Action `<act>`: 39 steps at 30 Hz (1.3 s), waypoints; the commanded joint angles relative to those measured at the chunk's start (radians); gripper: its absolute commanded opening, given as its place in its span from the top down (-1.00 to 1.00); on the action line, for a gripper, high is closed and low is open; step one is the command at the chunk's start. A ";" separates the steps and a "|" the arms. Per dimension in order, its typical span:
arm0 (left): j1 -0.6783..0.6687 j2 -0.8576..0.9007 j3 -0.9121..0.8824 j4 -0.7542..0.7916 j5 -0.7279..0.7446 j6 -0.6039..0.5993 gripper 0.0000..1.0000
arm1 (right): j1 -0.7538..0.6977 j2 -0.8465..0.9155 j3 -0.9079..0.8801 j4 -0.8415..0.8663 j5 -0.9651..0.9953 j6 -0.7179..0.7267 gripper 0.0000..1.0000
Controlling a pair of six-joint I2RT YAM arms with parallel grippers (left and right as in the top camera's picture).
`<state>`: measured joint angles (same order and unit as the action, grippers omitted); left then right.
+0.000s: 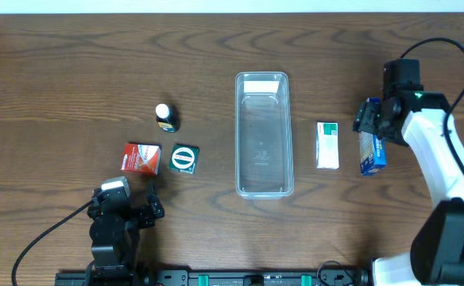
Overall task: Pack container
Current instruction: 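Reach the right gripper to the blue box and grasp it, then carry the blue box left and lower it into the container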
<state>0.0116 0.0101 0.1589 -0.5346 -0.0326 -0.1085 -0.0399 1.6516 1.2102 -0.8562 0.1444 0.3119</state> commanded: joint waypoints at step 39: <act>0.005 -0.006 -0.014 -0.001 -0.002 -0.009 -0.96 | 0.483 -0.278 0.064 0.309 -0.262 0.203 0.97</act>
<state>0.0116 0.0101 0.1589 -0.5346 -0.0326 -0.1085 0.4030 1.3212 1.2606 -0.5632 -0.1322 0.4423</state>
